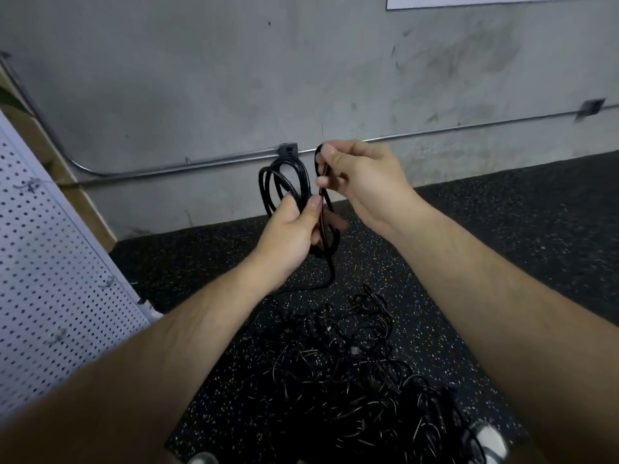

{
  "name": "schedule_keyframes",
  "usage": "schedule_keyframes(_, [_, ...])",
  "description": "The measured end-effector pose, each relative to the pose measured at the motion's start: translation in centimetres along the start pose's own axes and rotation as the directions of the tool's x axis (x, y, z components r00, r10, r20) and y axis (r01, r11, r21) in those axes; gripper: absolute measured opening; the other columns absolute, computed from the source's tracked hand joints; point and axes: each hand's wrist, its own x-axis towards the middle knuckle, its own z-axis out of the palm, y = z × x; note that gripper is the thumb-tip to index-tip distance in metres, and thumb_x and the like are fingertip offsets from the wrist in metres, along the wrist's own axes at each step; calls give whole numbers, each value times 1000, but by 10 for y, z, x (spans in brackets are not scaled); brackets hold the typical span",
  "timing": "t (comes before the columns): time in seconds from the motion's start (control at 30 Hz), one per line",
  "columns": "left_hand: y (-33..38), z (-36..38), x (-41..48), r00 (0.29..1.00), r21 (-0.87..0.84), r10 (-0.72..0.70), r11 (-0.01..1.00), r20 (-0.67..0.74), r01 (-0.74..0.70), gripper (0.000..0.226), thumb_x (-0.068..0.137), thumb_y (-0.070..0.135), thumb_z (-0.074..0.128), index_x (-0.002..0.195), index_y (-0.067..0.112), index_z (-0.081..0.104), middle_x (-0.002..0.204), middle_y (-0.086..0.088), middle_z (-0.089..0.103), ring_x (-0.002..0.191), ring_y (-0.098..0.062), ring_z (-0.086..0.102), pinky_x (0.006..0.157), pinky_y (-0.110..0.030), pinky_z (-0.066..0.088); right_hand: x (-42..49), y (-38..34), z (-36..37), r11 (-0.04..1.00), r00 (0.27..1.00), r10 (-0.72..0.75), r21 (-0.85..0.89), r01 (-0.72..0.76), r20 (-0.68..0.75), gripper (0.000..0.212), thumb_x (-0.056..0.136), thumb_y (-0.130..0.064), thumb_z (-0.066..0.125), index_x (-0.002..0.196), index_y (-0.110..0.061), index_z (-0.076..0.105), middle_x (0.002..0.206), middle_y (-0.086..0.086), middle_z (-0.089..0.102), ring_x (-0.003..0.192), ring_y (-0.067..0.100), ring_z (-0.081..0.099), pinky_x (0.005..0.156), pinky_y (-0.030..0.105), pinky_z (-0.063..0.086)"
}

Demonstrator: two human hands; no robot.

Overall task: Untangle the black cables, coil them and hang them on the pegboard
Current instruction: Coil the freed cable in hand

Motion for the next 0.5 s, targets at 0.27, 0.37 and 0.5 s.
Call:
schedule_keyframes(0.27, [-5,-17,15,988,-193,-95,979,-119,71,20,110,24,44,91,19,47,73,4,50,61,-4,50,67,-29,45,-37,21,-19,720,991,121,-692,-47,59,5,95,-13,60,100,-14,58,86,0,64,60,6,55,58,24,47])
schedule_keyframes(0.37, [-4,-22,15,989,-230,-97,971,-110,70,19,109,23,45,91,18,47,69,5,49,56,-3,48,63,-28,44,-48,30,-19,691,969,210,-721,-54,129,10,94,-17,63,104,-14,62,85,-2,70,48,5,60,48,16,43])
schedule_keyframes(0.5, [0,-22,11,996,-237,-75,970,-40,63,22,110,21,42,89,17,48,64,5,48,55,-5,43,63,-28,38,-47,28,-12,821,996,-93,-566,70,-12,13,98,-21,62,111,-21,60,103,-5,68,58,10,65,50,15,46])
